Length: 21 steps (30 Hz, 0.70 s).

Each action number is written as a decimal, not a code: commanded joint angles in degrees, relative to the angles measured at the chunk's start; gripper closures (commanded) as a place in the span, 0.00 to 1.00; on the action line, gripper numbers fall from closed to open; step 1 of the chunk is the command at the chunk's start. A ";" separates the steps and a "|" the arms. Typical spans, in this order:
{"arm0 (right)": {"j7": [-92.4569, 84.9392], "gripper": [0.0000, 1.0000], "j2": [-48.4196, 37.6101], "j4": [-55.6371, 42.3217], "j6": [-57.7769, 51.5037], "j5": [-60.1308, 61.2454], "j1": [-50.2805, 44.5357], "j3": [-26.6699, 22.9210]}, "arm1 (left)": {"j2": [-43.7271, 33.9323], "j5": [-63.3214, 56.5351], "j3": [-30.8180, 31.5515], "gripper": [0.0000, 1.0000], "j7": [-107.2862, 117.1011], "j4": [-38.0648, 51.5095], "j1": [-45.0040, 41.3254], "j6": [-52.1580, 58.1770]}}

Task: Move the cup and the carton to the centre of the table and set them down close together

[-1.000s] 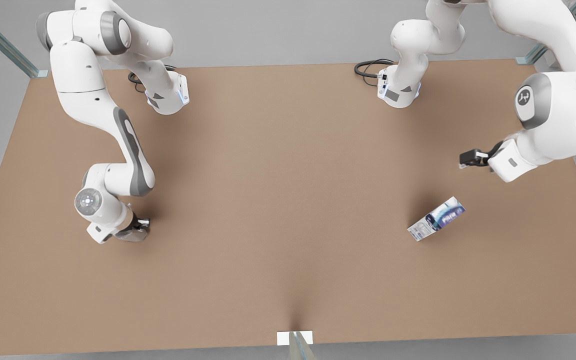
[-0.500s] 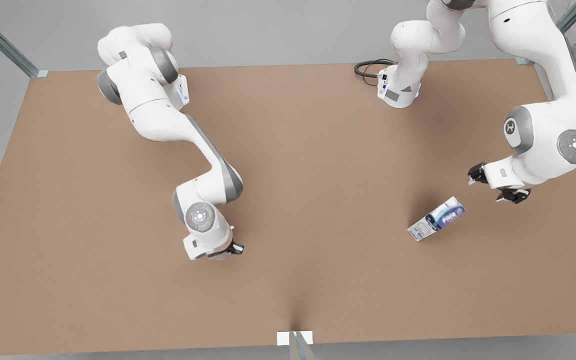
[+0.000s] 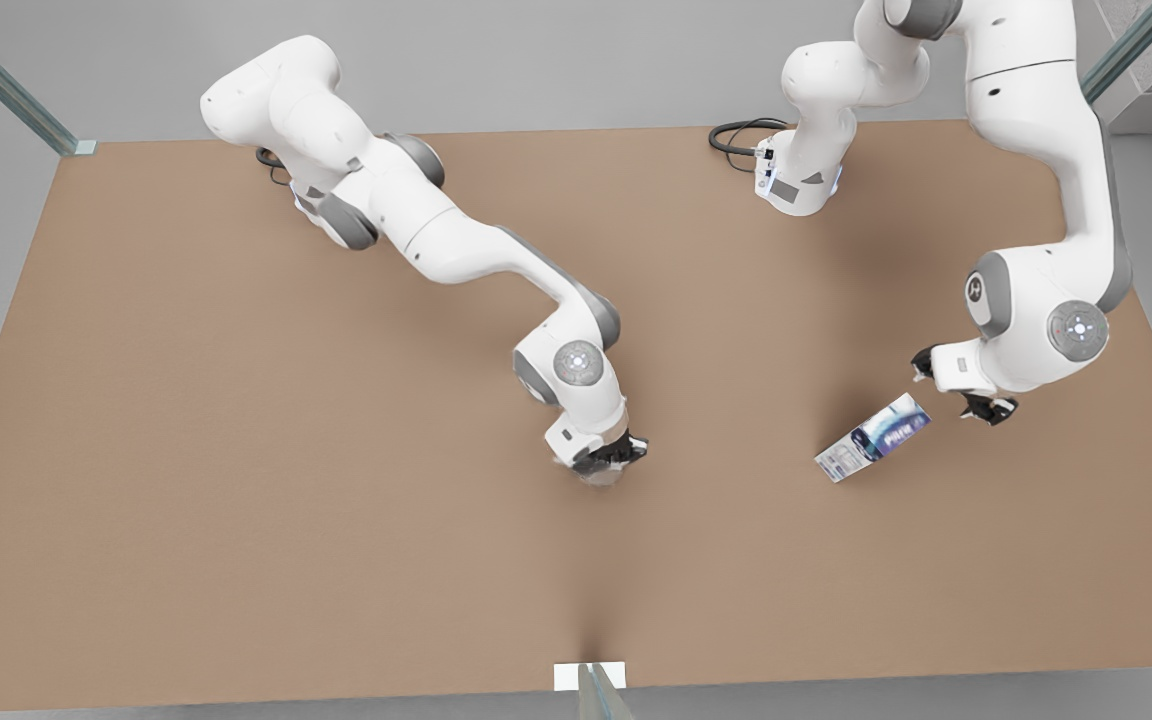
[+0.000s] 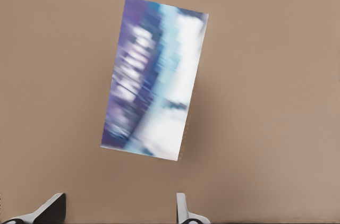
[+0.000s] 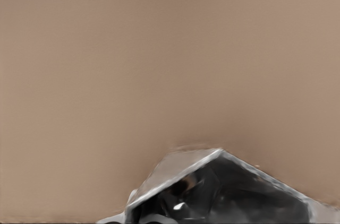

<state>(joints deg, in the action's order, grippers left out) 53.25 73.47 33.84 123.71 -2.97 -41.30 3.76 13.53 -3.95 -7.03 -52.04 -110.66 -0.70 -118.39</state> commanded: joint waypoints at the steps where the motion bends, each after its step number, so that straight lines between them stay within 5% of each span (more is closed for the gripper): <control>1: 0.10 0.79 0.01 -0.01 -0.13 -0.20 0.00 0.02 | 0.00 -0.36 0.00 0.00 -0.08 0.00 -0.01 0.00; 3: 0.10 0.79 0.27 -0.01 0.40 -0.20 -0.18 0.02 | 0.00 -0.36 0.00 0.00 -0.08 0.00 -0.01 -0.09; 4: 0.10 0.26 0.27 -0.01 0.57 -0.20 -0.18 0.02 | 0.35 -0.27 0.00 0.00 0.01 0.09 -0.01 -0.17; 5: 0.19 0.00 0.36 -0.09 0.83 -0.20 -0.18 0.02 | 0.53 -0.10 0.00 0.00 0.10 0.09 0.08 -0.44; 21: 0.72 0.00 1.24 -2.03 4.09 0.07 -2.03 1.52 | 0.71 5.44 0.35 0.00 1.50 0.53 -0.01 -0.70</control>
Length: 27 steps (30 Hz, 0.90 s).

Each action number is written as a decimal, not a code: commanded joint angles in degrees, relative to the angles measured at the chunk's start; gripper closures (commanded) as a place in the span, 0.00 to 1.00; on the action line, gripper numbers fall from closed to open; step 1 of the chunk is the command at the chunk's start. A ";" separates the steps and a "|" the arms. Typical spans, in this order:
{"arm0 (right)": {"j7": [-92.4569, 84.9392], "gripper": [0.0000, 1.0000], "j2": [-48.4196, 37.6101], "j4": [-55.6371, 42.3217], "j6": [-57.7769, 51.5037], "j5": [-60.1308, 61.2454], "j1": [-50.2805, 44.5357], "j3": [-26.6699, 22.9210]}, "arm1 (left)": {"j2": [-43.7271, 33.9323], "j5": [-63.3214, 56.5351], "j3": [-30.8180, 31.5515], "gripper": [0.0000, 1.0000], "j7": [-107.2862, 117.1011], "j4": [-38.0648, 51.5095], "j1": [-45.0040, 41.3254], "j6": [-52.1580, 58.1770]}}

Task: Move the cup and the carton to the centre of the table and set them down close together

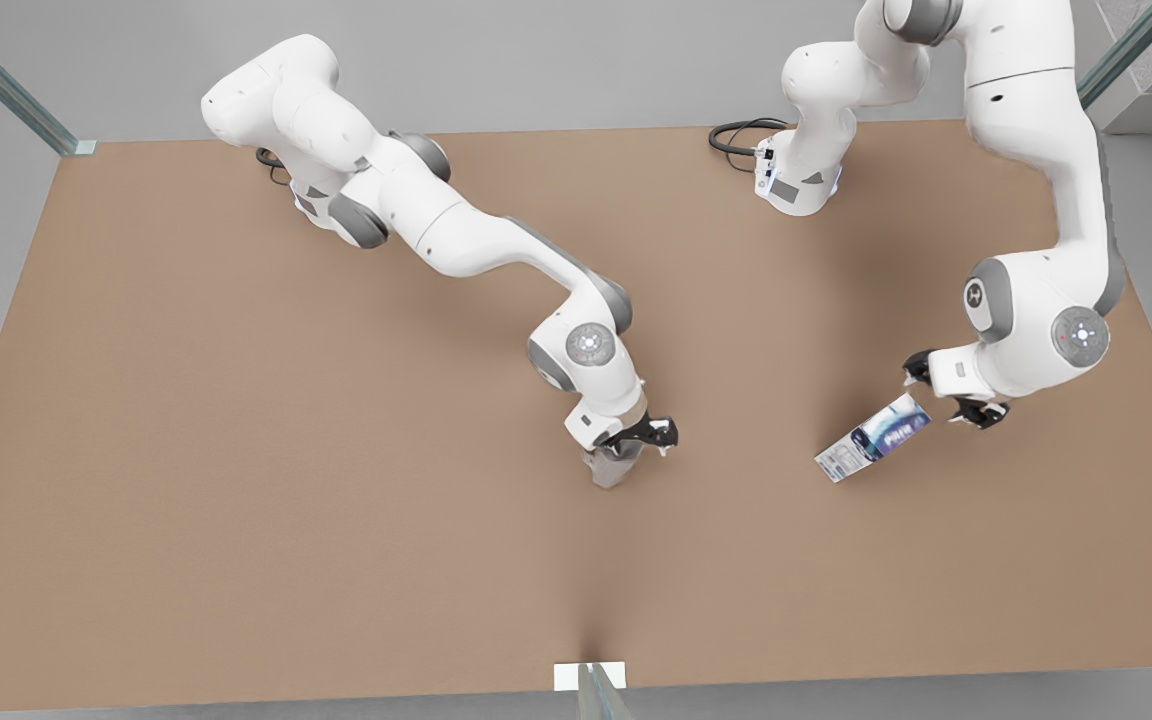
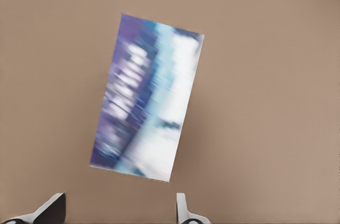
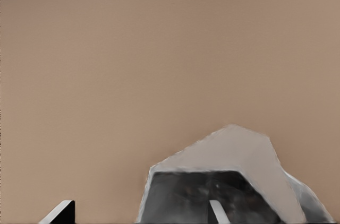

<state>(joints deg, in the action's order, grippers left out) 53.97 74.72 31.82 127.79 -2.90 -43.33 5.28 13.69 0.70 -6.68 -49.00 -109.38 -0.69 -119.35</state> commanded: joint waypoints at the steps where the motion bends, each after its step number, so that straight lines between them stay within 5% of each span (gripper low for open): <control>1: 0.00 0.00 -0.01 -0.09 0.00 0.00 0.09 0.00 | -0.25 0.89 0.00 0.00 1.71 1.00 -0.02 0.17; 19: -0.09 0.00 -0.71 -4.84 2.12 0.17 0.61 0.44 | 4.94 0.27 1.94 0.00 5.15 6.81 -4.85 1.49; 27: -12.12 0.00 -22.24 -2.30 -45.43 3.16 17.13 -1.49 | 6.87 1.06 1.94 0.00 1.98 6.81 -4.85 -0.71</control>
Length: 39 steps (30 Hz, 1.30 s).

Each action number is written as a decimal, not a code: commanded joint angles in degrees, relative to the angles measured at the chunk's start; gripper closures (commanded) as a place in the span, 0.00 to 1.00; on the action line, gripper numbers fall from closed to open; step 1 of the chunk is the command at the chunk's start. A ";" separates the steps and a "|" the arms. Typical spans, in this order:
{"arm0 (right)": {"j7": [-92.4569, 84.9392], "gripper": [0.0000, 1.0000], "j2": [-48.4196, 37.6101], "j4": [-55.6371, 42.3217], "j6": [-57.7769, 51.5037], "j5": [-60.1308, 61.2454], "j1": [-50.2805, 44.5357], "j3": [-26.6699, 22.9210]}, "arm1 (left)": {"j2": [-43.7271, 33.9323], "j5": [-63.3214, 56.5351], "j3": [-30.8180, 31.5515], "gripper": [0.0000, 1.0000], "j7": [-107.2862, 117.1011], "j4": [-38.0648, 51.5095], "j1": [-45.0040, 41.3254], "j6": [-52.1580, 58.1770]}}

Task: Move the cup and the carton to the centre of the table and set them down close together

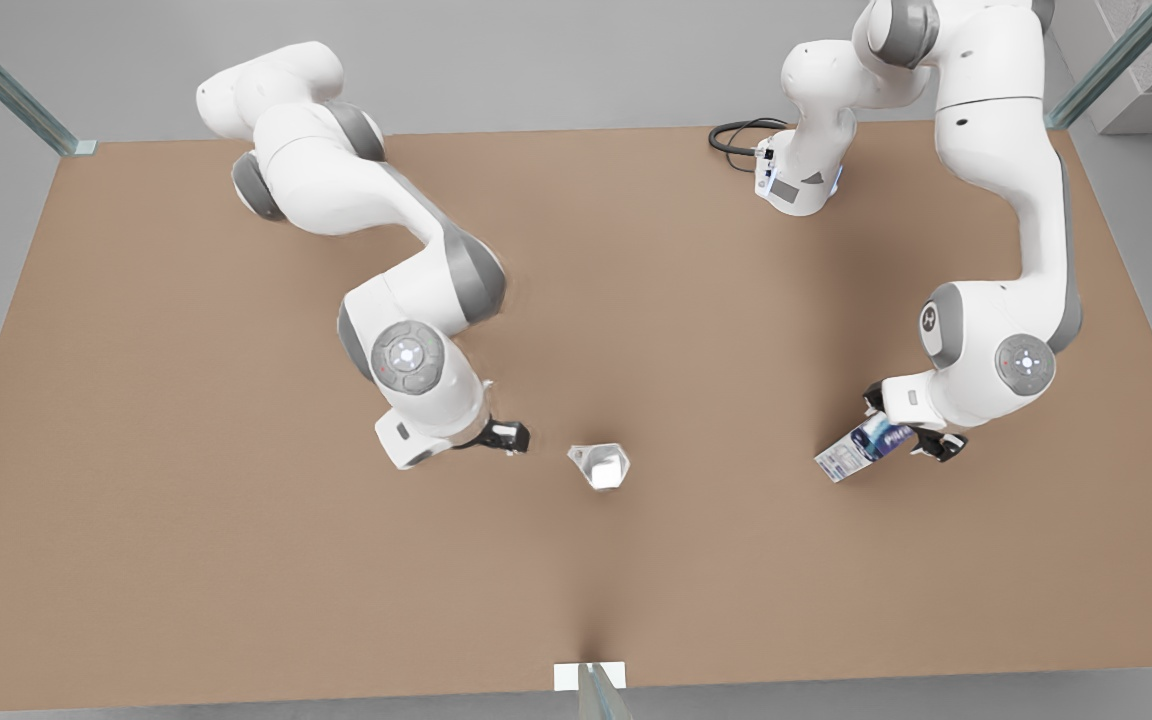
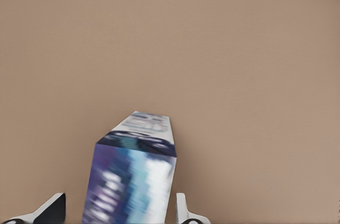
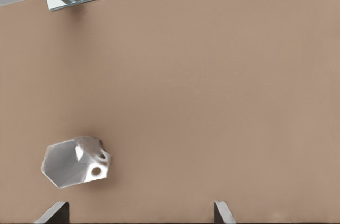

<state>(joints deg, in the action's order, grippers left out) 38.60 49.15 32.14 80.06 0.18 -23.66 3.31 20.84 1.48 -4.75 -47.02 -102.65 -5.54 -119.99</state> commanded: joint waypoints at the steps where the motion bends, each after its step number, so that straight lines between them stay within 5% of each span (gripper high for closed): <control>1: -2.03 0.00 -2.12 2.04 -0.78 0.00 1.68 -0.06 | 0.16 0.28 0.00 0.00 0.00 -0.01 0.00 0.02; 4: -13.46 0.00 -28.13 35.52 3.96 -0.26 14.78 0.73 | 1.66 0.28 0.00 0.00 -0.09 -0.27 0.00 -0.07; 6: -18.73 0.00 -42.90 53.81 11.00 -2.64 27.17 8.55 | 1.66 0.19 0.00 0.49 0.09 -0.10 0.00 0.02; 9: -24.36 0.00 -43.26 54.34 12.31 -2.29 27.44 6.80 | 1.66 0.10 0.00 0.57 0.26 -0.01 0.00 0.02; 13: -30.07 0.00 -42.82 53.99 11.79 -2.20 30.43 5.22 | -0.89 0.28 0.09 0.55 14.58 0.52 0.00 3.61; 17: -28.14 0.00 -42.29 53.11 10.82 -2.20 30.43 5.22 | -7.57 7.91 0.09 0.54 73.95 0.61 -12.03 11.97; 20: -28.14 0.00 -42.56 53.02 9.50 -2.11 30.34 5.22 | -2.13 9.86 1.85 0.52 105.80 7.46 -21.97 10.74; 32: -28.23 0.00 -42.47 53.11 8.71 -2.11 30.52 5.13 | 7.02 20.40 3.25 0.52 116.81 8.52 -31.55 3.18; 34: -28.32 0.00 -42.38 53.11 8.45 -2.11 30.52 5.13 | 7.55 19.96 3.25 0.41 116.19 8.52 -31.55 3.18; 36: -28.23 0.00 -42.47 53.20 8.36 -2.11 30.61 5.13 | 7.55 19.70 3.16 0.00 115.93 8.61 -31.55 3.18; 39: -28.23 0.00 -42.47 53.20 8.01 -2.11 30.61 5.13 | 7.55 19.70 3.16 0.00 116.02 8.69 -31.55 3.18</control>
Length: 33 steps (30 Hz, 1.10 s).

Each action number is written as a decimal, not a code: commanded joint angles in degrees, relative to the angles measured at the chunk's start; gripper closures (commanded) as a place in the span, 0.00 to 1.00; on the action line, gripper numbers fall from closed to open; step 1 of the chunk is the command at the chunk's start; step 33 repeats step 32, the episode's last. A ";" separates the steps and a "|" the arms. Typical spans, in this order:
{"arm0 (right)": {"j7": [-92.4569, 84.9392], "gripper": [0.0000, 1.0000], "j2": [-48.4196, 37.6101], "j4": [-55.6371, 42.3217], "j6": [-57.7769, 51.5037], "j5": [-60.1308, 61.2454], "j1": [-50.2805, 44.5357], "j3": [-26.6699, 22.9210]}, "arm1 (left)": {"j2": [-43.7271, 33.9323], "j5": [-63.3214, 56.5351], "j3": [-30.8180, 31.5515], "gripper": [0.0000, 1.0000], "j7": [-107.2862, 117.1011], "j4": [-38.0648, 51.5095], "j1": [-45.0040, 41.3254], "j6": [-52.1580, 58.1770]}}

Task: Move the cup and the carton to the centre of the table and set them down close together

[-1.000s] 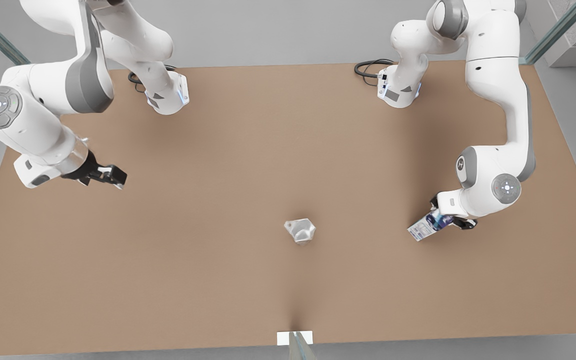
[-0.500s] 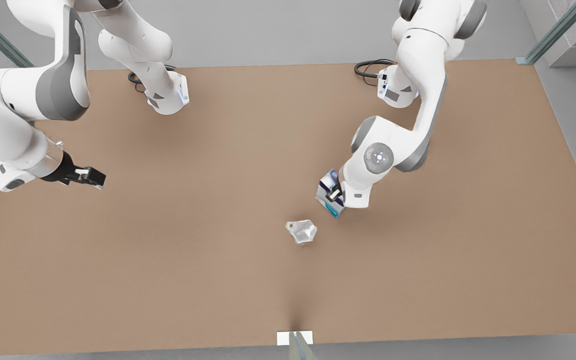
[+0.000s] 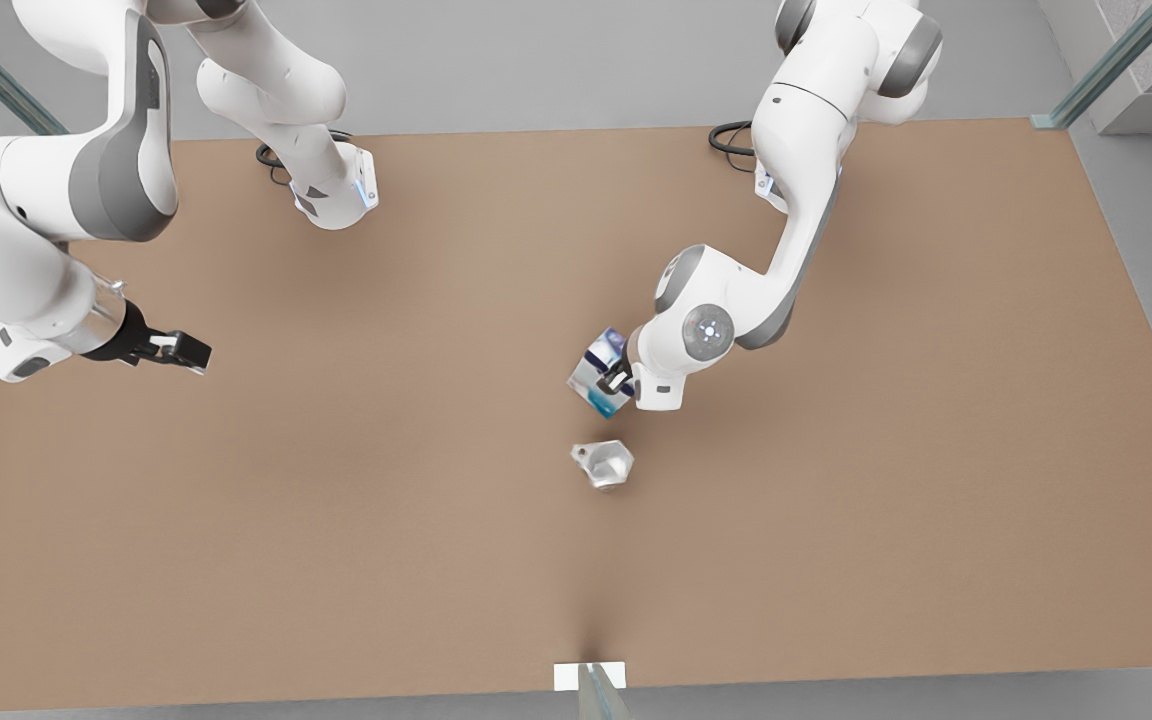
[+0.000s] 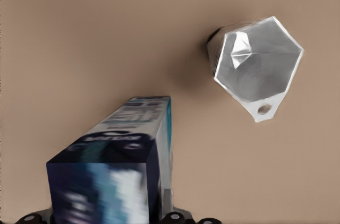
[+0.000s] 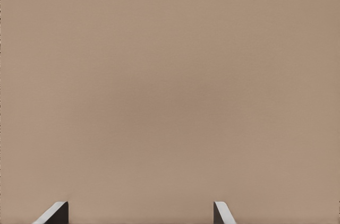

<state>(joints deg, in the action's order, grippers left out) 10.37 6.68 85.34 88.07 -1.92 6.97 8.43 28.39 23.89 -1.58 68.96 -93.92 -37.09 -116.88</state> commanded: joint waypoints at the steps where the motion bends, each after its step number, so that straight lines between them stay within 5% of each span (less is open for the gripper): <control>1: 0.00 0.00 0.00 0.00 0.00 -0.01 0.06 0.00 | 0.00 -2.71 0.00 0.00 0.03 -0.04 0.00 0.07; 17: 0.00 0.00 0.00 0.26 -0.53 0.08 0.15 -0.08 | -0.70 -2.18 -0.88 0.00 0.47 5.93 2.37 5.61; 20: 0.00 0.00 -0.09 0.26 -0.53 0.08 0.15 -0.08 | -2.55 -3.06 -9.31 0.00 -0.49 12.53 5.80 13.42; 25: 0.00 0.00 0.00 0.17 -0.44 0.08 0.15 -0.08 | -12.04 -18.35 -6.51 0.00 -68.34 13.23 19.85 31.71; 29: 0.00 0.00 -0.09 0.44 -0.62 0.17 0.15 -1.05 | -20.22 -22.31 -0.88 0.00 -67.47 7.08 25.67 26.44; 33: 0.00 0.00 -0.09 0.44 -0.62 0.25 0.15 -1.05 | -19.43 -22.40 -0.88 0.00 -67.47 7.52 25.67 26.88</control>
